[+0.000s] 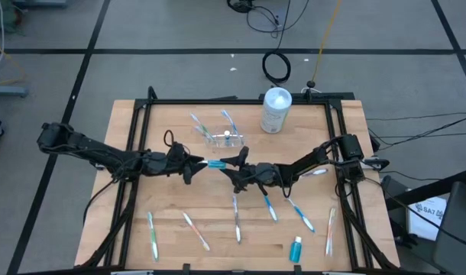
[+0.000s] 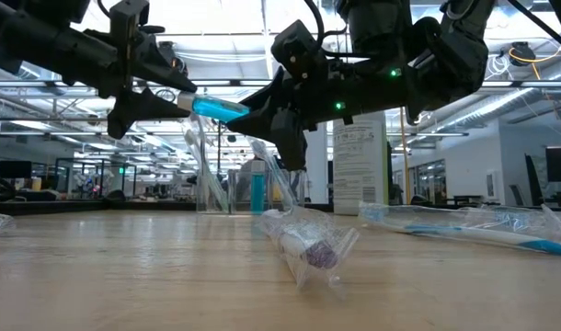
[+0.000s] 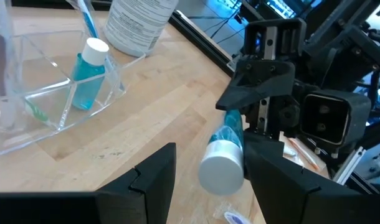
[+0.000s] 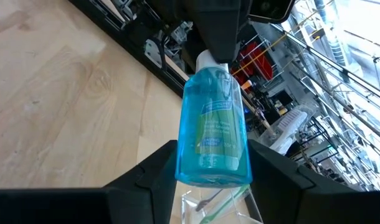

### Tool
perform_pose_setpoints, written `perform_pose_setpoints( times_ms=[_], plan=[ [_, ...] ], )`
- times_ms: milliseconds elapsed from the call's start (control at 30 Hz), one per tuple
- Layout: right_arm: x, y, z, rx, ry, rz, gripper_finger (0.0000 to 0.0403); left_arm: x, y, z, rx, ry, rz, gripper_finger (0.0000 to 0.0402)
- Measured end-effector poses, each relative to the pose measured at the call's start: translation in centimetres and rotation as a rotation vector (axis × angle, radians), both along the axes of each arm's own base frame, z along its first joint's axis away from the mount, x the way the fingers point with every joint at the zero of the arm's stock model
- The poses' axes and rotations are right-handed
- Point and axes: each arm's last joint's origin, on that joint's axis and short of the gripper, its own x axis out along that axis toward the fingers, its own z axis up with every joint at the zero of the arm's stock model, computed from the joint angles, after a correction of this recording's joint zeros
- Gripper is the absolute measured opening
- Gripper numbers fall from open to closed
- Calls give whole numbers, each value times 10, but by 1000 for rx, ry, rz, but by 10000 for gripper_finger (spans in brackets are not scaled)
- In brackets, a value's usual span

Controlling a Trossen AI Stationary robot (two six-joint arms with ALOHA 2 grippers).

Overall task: Pick & Place toothbrushing station
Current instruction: Put the top mouthwash bottle in the middle compartment of the transparent organizer

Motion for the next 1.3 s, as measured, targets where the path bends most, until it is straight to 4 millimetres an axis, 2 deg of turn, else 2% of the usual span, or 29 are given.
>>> perform_pose_setpoints(
  times_ms=[333,667,1067,1300],
  plan=[
    [0,0,0,0,-3,-1,165,13,-1,-11,-3,4,-17,197],
    [0,0,0,0,2,-3,165,17,3,-10,-7,-31,-26,196],
    [0,-1,-1,2,10,-5,165,17,2,-10,-24,-38,-46,107],
    [1,-6,-2,50,0,-17,173,17,3,-10,-23,-38,-41,118]
  ],
)
